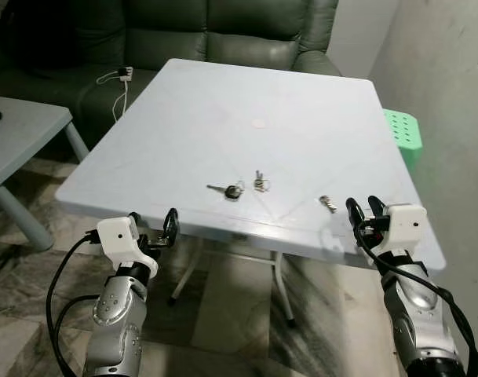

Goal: Hang keys on a hook

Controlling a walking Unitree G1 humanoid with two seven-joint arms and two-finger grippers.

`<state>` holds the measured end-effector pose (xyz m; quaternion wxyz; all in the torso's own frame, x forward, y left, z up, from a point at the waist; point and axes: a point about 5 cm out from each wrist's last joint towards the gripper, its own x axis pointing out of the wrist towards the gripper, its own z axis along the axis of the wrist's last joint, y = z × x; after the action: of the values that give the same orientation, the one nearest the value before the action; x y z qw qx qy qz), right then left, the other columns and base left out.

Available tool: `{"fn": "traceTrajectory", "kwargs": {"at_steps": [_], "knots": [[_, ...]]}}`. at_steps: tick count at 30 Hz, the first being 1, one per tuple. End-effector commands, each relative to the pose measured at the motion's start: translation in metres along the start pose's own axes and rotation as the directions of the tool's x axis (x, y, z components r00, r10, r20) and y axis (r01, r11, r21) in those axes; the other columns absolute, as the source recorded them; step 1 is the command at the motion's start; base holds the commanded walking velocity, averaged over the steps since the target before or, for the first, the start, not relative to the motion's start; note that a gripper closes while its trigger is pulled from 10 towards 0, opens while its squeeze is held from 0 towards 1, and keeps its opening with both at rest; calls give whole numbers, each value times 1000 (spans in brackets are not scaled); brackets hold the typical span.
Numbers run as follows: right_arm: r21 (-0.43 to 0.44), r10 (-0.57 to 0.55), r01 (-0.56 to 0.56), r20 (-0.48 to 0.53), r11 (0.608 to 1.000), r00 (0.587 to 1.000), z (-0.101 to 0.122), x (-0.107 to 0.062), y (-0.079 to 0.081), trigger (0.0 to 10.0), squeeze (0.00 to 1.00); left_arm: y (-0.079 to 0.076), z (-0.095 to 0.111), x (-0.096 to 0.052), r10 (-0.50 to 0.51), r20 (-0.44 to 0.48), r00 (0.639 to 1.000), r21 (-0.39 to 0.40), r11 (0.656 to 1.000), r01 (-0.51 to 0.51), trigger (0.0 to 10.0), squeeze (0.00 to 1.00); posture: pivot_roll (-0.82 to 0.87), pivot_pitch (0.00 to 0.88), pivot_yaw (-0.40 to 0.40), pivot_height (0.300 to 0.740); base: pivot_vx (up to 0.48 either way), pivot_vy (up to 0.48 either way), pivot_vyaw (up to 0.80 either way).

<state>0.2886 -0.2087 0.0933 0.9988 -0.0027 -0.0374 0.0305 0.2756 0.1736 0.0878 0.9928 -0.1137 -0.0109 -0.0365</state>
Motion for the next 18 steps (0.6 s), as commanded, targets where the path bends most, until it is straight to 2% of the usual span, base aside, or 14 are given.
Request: {"fn": "traceTrajectory", "kwargs": {"at_steps": [1, 18], "knots": [[-7, 1, -1, 12, 1000, 1000, 4, 0, -1, 10000, 0, 0, 3, -1, -11, 3, 1000, 0, 1000, 11, 10000, 0, 18, 92, -76, 740, 0, 435, 0], [-5, 8, -8, 0, 1000, 1000, 3, -2, 1, 10000, 0, 1, 3, -1, -2, -5, 1000, -4, 1000, 2, 10000, 0, 20, 100, -79, 740, 0, 439, 0]]}}
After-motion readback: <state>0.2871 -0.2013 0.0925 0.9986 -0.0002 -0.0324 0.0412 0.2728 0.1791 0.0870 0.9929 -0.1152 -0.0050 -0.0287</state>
